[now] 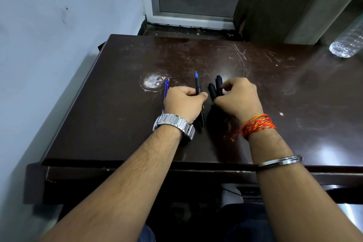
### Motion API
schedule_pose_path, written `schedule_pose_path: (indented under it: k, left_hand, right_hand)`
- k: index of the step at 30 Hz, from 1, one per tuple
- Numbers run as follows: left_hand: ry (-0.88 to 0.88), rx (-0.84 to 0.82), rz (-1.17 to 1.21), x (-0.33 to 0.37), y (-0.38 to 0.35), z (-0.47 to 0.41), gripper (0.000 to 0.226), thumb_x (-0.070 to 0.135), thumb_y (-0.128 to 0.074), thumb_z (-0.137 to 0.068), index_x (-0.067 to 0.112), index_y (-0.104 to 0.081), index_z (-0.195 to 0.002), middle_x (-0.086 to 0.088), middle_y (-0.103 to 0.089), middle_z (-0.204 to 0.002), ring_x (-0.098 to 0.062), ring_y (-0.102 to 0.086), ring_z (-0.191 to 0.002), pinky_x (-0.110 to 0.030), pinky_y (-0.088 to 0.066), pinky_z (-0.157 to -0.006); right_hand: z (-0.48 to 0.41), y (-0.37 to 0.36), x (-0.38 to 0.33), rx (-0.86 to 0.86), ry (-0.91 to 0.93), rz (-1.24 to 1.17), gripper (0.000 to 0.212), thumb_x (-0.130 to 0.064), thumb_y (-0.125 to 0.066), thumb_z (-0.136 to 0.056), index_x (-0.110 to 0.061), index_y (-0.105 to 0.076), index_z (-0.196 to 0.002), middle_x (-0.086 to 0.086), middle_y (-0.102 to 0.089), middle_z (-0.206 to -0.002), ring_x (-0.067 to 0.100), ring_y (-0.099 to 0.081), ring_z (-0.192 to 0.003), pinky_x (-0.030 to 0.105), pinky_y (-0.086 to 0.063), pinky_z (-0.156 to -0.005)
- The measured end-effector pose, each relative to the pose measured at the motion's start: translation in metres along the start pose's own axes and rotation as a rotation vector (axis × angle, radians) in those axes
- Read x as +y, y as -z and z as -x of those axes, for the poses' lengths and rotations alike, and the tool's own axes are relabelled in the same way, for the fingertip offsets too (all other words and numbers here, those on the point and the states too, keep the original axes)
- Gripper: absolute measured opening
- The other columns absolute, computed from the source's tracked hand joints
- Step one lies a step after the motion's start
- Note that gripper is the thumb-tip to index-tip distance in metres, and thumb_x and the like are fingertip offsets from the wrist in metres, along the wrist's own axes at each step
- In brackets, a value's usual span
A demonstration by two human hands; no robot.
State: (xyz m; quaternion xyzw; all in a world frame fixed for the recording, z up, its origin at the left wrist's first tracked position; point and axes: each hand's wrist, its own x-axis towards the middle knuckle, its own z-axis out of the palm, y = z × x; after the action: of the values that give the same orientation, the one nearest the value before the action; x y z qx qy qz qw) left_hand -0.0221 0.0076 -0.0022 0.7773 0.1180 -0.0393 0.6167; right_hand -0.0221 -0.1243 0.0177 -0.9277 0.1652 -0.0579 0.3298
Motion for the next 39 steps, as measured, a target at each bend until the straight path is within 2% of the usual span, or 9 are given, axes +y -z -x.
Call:
schedule_pose_path:
  k: [4, 8, 13, 18, 24, 28, 33, 36, 39]
  left_hand:
    - [-0.039, -0.002, -0.027, -0.002, -0.001, -0.003, 0.01, 0.028, -0.085, -0.072, 0.028, -0.075, -0.067, 0.01, -0.071, -0.057, -0.012, -0.067, -0.055, -0.029, -0.054, -0.056]
    - [-0.115, 0.02, -0.071, -0.001, -0.002, -0.001, 0.021, 0.026, -0.086, -0.07, 0.028, -0.067, -0.062, 0.01, -0.069, -0.061, -0.007, -0.065, -0.057, -0.023, -0.052, -0.057]
    - [-0.24, 0.083, -0.178, -0.001, -0.001, 0.003, 0.01, 0.026, -0.083, -0.069, 0.018, -0.076, -0.07, 0.011, -0.065, -0.054, 0.0, -0.058, -0.05, -0.018, -0.045, -0.05]
    - [-0.259, 0.111, -0.203, 0.001, -0.003, 0.003, 0.013, 0.025, -0.085, -0.069, 0.019, -0.08, -0.08, 0.011, -0.072, -0.069, 0.007, -0.057, -0.056, -0.003, -0.04, -0.048]
    - [-0.164, 0.063, -0.11, 0.001, -0.002, -0.002, 0.015, 0.026, -0.086, -0.069, 0.019, -0.08, -0.082, 0.002, -0.076, -0.07, -0.012, -0.063, -0.056, -0.023, -0.048, -0.056]
    - [-0.207, 0.082, -0.155, 0.0, -0.001, 0.0, 0.008, 0.023, -0.083, -0.069, 0.021, -0.078, -0.075, 0.005, -0.076, -0.07, -0.012, -0.072, -0.068, -0.03, -0.059, -0.063]
    - [-0.213, 0.095, -0.134, 0.001, -0.001, 0.0, 0.011, 0.025, -0.084, -0.07, 0.021, -0.08, -0.079, 0.007, -0.076, -0.072, -0.009, -0.071, -0.067, -0.025, -0.057, -0.063]
    - [-0.203, 0.094, -0.126, 0.002, 0.0, 0.0, 0.009, 0.024, -0.083, -0.069, 0.023, -0.079, -0.077, 0.009, -0.074, -0.068, -0.009, -0.07, -0.065, -0.025, -0.057, -0.063]
    - [-0.239, 0.111, -0.17, 0.002, 0.001, 0.001, 0.007, 0.025, -0.082, -0.069, 0.022, -0.075, -0.071, 0.013, -0.072, -0.066, -0.008, -0.069, -0.064, -0.021, -0.052, -0.056]
  right_hand:
    - [0.005, -0.004, -0.012, 0.18, 0.073, -0.276, 0.012, -0.024, -0.069, -0.074, -0.019, -0.072, -0.085, -0.01, -0.066, -0.074, 0.006, -0.061, -0.069, 0.02, -0.049, -0.066]
    - [0.01, -0.014, -0.018, 0.049, -0.018, -0.556, 0.036, -0.045, -0.083, -0.069, -0.012, -0.073, -0.078, 0.0, -0.069, -0.063, 0.008, -0.061, -0.054, 0.027, -0.051, -0.055]
    - [0.009, -0.019, -0.015, -0.023, -0.058, -0.685, 0.022, -0.025, -0.087, -0.07, -0.012, -0.07, -0.076, 0.011, -0.074, -0.074, 0.026, -0.073, -0.07, 0.042, -0.059, -0.066]
    - [0.004, -0.021, -0.016, -0.095, -0.105, -0.766, 0.017, -0.019, -0.078, -0.081, -0.012, -0.068, -0.069, -0.001, -0.061, -0.055, 0.013, -0.058, -0.05, 0.025, -0.049, -0.048]
    - [0.001, -0.021, -0.014, -0.152, -0.077, -0.722, 0.022, -0.02, -0.064, -0.092, -0.009, -0.071, -0.074, 0.009, -0.065, -0.067, 0.01, -0.053, -0.048, 0.023, -0.043, -0.046]
    - [0.002, -0.025, -0.015, -0.095, -0.08, -0.793, 0.023, -0.03, -0.077, -0.082, -0.008, -0.07, -0.084, 0.007, -0.065, -0.07, 0.015, -0.059, -0.056, 0.027, -0.051, -0.053]
    - [-0.001, -0.026, -0.015, -0.089, -0.055, -0.844, 0.008, -0.014, -0.066, -0.091, -0.015, -0.068, -0.083, 0.006, -0.069, -0.075, 0.014, -0.059, -0.057, 0.027, -0.048, -0.054]
    - [-0.003, -0.027, -0.015, -0.076, -0.073, -0.878, 0.007, -0.019, -0.066, -0.091, -0.013, -0.068, -0.093, -0.001, -0.065, -0.07, 0.004, -0.055, -0.048, 0.022, -0.044, -0.047]
    - [0.0, -0.03, -0.014, -0.061, -0.044, -0.856, 0.028, -0.024, -0.076, -0.084, -0.005, -0.066, -0.103, -0.001, -0.065, -0.072, 0.004, -0.057, -0.049, 0.019, -0.046, -0.049]
